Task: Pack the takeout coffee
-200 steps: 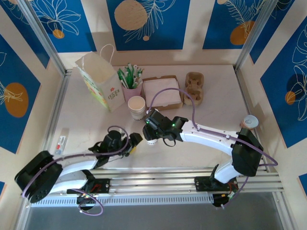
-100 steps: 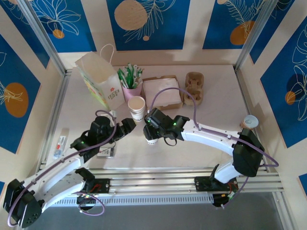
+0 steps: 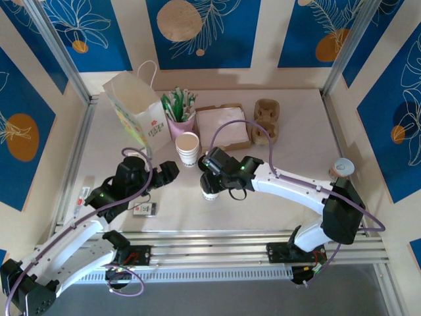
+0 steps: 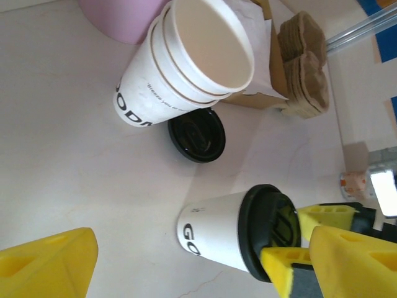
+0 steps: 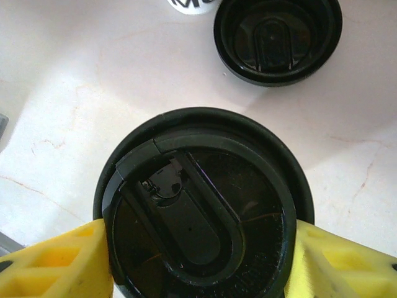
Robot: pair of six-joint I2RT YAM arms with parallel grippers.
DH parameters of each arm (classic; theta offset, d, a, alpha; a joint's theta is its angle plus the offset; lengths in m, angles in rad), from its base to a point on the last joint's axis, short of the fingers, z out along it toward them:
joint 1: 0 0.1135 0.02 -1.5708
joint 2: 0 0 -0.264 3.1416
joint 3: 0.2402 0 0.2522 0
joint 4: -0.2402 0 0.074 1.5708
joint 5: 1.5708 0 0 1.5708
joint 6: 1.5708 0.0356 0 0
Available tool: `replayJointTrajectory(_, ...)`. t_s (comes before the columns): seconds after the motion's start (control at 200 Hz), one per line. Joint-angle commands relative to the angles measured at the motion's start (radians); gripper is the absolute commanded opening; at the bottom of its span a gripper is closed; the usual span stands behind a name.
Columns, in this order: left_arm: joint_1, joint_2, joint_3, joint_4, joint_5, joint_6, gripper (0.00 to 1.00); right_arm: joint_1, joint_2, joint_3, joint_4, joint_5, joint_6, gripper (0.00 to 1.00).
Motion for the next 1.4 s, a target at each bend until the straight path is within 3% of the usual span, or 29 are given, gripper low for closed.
replayJointTrajectory(0.0, 0.014, -0.014, 0.034, -0.037, -0.027, 0.037, 0.89, -0.015, 0.032, -0.051, -0.284, -0.054, 0.003, 0.60)
replayJointTrajectory(0.265, 0.015, -0.020, 0.033, -0.043, -0.029, 0.047, 0.89, -0.098, -0.036, -0.045, -0.338, -0.027, -0.029, 0.61)
replayJointTrajectory(0.5, 0.017, -0.007, 0.067, -0.064, -0.044, 0.101, 0.89, -0.320, -0.169, -0.044, -0.364, -0.032, -0.100, 0.60)
replayJointTrajectory(0.86, 0.020, 0.069, 0.176, -0.121, -0.062, 0.232, 0.91, -0.661, -0.233, 0.014, -0.312, -0.040, -0.133, 0.59)
replayJointTrajectory(1.25, 0.042, 0.187, 0.367, -0.214, -0.051, 0.400, 0.92, -0.951, -0.087, 0.110, -0.197, -0.061, -0.105, 0.59)
replayJointTrajectory(1.396, 0.062, 0.198, 0.415, -0.246, -0.060, 0.458, 0.93, -1.017, -0.022, 0.141, -0.156, -0.073, -0.076, 0.59)
